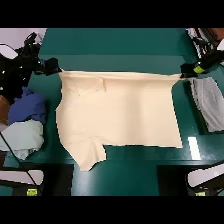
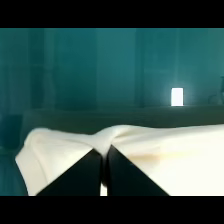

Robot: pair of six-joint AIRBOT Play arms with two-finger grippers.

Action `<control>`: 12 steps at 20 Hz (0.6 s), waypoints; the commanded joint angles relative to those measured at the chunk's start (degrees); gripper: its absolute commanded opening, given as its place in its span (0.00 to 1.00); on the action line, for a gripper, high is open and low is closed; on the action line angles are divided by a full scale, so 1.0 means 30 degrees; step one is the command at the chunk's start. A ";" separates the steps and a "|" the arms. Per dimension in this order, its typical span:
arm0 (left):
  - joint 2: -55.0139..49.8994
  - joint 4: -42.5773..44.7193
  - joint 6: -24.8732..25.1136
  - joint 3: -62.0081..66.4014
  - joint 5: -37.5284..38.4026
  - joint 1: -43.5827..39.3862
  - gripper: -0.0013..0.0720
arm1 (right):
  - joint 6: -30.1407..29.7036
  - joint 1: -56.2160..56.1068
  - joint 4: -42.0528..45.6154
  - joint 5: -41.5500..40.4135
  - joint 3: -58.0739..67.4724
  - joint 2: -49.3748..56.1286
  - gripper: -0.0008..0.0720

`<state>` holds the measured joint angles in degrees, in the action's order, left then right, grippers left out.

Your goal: Fold the shirts.

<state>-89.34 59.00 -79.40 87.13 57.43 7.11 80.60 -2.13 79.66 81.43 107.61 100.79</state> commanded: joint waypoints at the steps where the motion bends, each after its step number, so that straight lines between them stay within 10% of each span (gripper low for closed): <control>1: -0.1035 0.0015 0.0138 0.1734 0.0532 0.0022 0.05 | -0.0029 -0.0138 -0.0189 -0.0240 0.2222 0.1180 0.03; 5: -0.0474 0.1843 0.0124 0.1384 0.4568 -0.0022 0.05 | -0.0029 -0.0131 -0.0131 0.1173 0.0831 0.0204 0.03; 12: 0.0831 0.2171 0.0124 -0.5180 0.4131 -0.0058 0.05 | -0.0022 -0.0153 -0.0386 -0.1537 -0.7461 -0.2973 0.03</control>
<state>-87.59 65.14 -79.00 78.30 69.47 6.98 80.49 -2.48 79.29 80.31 93.84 94.98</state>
